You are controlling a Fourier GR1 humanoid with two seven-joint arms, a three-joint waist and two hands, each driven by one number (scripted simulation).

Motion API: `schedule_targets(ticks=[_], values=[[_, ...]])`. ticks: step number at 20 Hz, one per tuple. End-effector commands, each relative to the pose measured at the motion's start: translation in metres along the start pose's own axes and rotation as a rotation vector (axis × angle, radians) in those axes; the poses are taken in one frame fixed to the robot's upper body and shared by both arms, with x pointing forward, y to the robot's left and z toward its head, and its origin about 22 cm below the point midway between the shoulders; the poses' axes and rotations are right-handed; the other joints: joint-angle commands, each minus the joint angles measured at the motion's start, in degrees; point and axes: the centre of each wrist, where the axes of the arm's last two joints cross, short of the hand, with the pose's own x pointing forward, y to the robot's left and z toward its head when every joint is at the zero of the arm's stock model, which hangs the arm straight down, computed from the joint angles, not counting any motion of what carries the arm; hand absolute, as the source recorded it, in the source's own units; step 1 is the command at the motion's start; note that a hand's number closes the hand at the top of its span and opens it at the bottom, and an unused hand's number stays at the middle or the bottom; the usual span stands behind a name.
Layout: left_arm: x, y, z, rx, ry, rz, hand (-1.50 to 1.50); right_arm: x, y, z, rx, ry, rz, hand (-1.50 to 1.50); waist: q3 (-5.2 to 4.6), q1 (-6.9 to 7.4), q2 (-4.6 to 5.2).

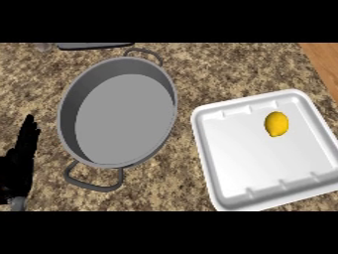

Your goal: Pick the lemon from the tray and place it in the pot

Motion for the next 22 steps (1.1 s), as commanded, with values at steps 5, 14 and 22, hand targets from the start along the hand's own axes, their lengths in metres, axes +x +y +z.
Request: schedule_targets(ticks=[5, 14, 22], values=[[0.009, 0.022, -0.002, -0.114, 0.029, -0.120, 0.00, -0.024, 0.010, 0.065, -0.314, 0.133, 0.155, -1.50, -0.01, 4.67, -0.82], [0.030, 0.013, -0.011, -0.162, -0.005, -0.130, 0.00, 0.065, 0.018, 0.038, -0.086, 0.327, 0.305, -1.50, -0.01, 7.85, -0.36], [0.036, 0.017, -0.013, -0.168, 0.000, -0.122, 0.00, 0.116, 0.027, 0.013, 0.271, 0.607, 0.523, -1.50, 0.30, 8.49, -0.50]])
